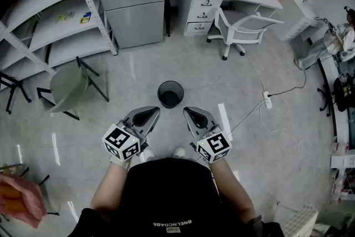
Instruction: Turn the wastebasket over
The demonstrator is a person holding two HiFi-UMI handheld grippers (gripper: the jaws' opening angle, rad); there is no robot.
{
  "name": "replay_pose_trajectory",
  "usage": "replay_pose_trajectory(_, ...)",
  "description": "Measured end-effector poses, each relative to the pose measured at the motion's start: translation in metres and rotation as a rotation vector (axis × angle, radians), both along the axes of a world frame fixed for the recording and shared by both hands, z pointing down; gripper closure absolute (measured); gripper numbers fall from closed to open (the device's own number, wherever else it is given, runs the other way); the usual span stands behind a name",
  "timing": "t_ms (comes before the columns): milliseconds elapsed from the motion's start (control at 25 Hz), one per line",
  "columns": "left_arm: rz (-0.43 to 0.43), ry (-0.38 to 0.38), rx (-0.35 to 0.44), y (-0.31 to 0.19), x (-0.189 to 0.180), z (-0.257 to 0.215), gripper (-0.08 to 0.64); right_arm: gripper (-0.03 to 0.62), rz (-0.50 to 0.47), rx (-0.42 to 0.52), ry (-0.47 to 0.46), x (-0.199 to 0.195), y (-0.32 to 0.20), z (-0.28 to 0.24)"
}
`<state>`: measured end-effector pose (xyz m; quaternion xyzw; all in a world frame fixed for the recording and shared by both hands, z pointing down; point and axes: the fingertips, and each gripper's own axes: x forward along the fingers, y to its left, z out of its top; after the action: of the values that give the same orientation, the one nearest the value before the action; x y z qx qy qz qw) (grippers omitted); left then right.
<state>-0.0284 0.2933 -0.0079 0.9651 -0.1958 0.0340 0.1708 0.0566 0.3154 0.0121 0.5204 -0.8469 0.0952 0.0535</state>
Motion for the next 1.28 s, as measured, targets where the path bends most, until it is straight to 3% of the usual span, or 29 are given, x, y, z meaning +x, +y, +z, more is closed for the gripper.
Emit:
replay_pose_trajectory(880,0.011,0.025,-0.082,-0.013,-0.093,0.022,0.548,0.581,0.098,-0.055,0.052,-0.052,-0.011,0.009)
replay_pose_trajectory(1280,-0.038,-0.028,-0.117,-0.054,-0.063,0.049,0.546,0.581,0.105,-0.08,0.005,-0.01,-0.061,0.031)
